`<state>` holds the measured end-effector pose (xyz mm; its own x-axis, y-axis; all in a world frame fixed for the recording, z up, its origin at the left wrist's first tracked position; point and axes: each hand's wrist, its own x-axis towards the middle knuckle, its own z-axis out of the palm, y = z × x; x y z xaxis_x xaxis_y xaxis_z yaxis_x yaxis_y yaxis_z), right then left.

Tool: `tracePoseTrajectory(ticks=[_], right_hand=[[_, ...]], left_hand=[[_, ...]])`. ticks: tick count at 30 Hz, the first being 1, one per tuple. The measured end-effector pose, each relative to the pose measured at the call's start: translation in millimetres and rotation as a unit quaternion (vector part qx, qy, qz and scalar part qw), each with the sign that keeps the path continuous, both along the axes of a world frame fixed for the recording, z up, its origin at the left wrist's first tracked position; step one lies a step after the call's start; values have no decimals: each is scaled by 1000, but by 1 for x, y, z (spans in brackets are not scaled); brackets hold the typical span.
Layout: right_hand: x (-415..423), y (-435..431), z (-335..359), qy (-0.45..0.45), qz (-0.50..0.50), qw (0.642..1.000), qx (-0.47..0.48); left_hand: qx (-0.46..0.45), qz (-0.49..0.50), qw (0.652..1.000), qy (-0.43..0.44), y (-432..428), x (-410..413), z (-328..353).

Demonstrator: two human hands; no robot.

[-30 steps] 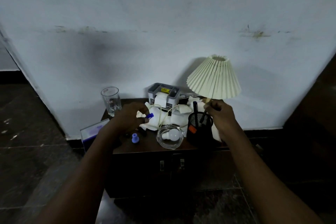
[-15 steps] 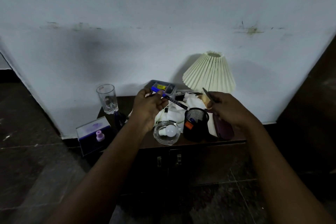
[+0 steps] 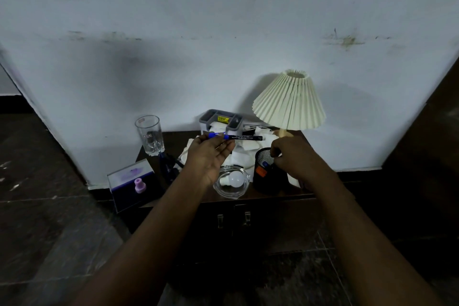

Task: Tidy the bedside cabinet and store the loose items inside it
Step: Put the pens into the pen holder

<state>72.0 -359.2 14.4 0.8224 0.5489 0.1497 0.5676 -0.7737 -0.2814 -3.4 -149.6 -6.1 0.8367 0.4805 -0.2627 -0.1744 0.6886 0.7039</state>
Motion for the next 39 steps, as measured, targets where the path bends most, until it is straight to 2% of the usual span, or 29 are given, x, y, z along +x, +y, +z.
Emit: tracePoseTrajectory(ticks=[2,4,8,10,12,14,16,19,22,25,28,30,35,39], right_hand=[[-1,3,0,-10,6,1000,-29],[-3,3,3,0,21,1000,-8],[0,-6,4,54,-5,987,153],[1,-10,6,120,-40,952,280],[1,-12,7,174,-31,907,381],[-6,-12,9,136,17,921,365],[-10,-8,8,33,42,958,281],[-12,3,6,-53,77,969,227],[-11,9,5,-24,62,966,249],[-7,7,2,28,32,968,248],[-7,9,-5,39,32,984,169],[-6,12,-9,62,30,985,155],[-5,13,-9,114,46,980,159],[-9,10,-8,153,41,970,183]], left_hand=[[-5,-8,1000,1,-2,0,-1],[-4,-8,1000,1,-3,1,-2],[-14,-24,1000,3,-5,3,-5],[-31,-44,999,5,-10,4,-5],[-34,-54,998,-8,-16,3,-2],[18,-41,998,-40,-25,1,2],[146,-21,986,-78,-34,-2,9],[327,-20,934,-140,-47,-2,18],[453,-53,878,-147,-51,0,18],[548,-59,830,-89,-31,-2,17],[679,-12,733,35,16,-6,7],[721,6,684,113,49,-13,-2],[765,31,588,262,110,-35,-17],[810,-50,495,312,112,-36,-26]])
